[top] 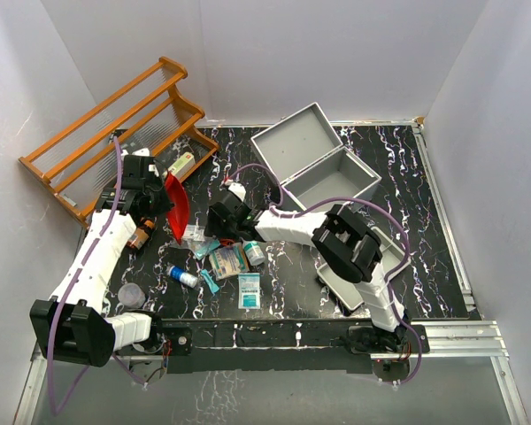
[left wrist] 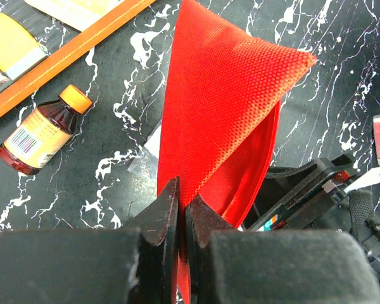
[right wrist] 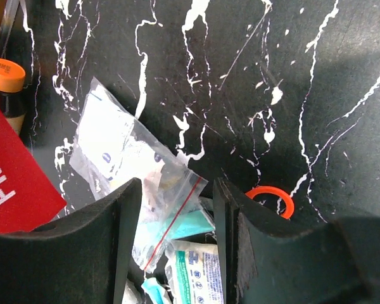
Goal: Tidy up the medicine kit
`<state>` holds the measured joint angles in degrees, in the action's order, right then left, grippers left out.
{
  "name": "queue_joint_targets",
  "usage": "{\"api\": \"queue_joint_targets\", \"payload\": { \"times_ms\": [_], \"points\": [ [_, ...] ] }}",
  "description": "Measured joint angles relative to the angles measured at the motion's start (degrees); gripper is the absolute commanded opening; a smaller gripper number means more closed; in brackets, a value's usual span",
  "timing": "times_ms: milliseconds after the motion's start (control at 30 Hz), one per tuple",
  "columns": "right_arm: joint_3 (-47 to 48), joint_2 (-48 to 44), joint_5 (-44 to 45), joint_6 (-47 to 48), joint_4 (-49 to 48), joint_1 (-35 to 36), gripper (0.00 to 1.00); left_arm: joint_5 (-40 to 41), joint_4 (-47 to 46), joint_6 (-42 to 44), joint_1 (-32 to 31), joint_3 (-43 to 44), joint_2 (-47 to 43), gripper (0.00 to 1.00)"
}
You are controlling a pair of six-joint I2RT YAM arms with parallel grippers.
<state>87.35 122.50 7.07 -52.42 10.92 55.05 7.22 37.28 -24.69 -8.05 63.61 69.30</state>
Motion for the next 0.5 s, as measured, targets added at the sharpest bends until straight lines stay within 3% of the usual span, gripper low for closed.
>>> {"api": "queue_joint_targets", "payload": {
  "times_ms": [300, 500],
  "points": [
    [0.0, 0.6, -1.2, -1.1, -0.9, -0.9, 0.34, -0.5, -0.4, 0.0, 0.0, -0.3, 0.2, 0.00],
    [0.0, 0.8, -2.7, -2.2, -2.0, -1.2, 0.43, -0.7, -0.4, 0.0, 0.0, -0.3, 0.4, 0.00]
  ]
}}
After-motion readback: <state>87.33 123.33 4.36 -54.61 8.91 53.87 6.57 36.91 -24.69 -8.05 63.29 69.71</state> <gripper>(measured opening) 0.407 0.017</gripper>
